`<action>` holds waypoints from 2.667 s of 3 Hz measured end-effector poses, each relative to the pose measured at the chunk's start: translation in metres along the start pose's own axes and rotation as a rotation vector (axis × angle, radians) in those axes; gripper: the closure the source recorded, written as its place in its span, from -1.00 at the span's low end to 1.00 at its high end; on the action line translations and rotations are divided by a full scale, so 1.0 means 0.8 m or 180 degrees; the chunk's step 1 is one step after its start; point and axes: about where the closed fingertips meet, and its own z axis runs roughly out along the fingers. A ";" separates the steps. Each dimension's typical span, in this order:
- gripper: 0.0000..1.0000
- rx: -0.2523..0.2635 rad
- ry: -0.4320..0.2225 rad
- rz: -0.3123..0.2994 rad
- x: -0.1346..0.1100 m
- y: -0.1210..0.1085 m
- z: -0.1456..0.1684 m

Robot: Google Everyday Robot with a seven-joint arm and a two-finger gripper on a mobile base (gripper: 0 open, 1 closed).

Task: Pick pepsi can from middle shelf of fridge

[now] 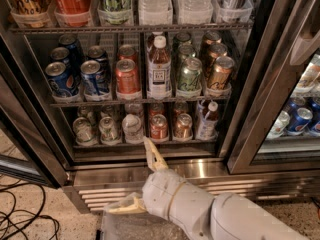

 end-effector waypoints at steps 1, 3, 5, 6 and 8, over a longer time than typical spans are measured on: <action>-1.00 0.0025 -0.0215 -0.0155 -0.042 0.012 0.038; -1.00 -0.0100 -0.0281 -0.0326 -0.073 0.043 0.084; -1.00 0.0044 -0.0547 -0.0314 -0.059 0.068 0.164; -1.00 0.0177 -0.0456 -0.0144 -0.041 0.082 0.202; -1.00 0.0864 -0.0442 0.0056 -0.028 0.069 0.228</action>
Offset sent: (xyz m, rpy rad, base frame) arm 0.0052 0.1335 0.0363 -0.0305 -0.1597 0.1301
